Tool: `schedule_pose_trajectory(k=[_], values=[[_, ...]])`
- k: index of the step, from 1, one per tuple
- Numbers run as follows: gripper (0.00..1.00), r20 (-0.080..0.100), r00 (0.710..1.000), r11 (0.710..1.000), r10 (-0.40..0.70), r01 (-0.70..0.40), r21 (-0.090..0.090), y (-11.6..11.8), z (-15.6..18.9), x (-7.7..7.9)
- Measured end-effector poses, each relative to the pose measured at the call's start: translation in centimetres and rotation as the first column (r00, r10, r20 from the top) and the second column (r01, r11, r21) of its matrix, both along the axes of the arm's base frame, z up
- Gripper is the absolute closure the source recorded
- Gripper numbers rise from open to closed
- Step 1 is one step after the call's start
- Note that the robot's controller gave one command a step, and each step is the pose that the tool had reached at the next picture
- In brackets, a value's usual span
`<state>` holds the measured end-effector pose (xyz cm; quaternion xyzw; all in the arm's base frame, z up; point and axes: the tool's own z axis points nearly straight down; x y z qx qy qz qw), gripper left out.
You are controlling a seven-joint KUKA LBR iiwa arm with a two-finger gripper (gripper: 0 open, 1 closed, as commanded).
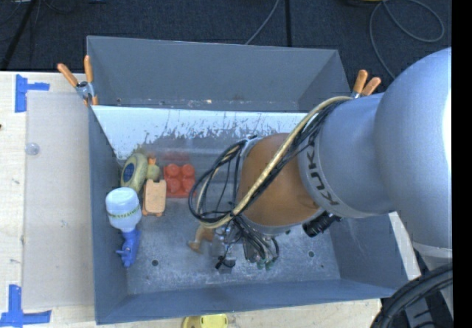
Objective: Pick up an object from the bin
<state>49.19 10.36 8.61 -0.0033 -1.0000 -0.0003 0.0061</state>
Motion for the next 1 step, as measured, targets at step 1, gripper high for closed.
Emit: schedule_pose_trajectory(k=[1], values=[[1.00, 0.000, 1.000, 1.000, -0.001, 0.001, 0.000, -0.02, 0.00, 0.00]])
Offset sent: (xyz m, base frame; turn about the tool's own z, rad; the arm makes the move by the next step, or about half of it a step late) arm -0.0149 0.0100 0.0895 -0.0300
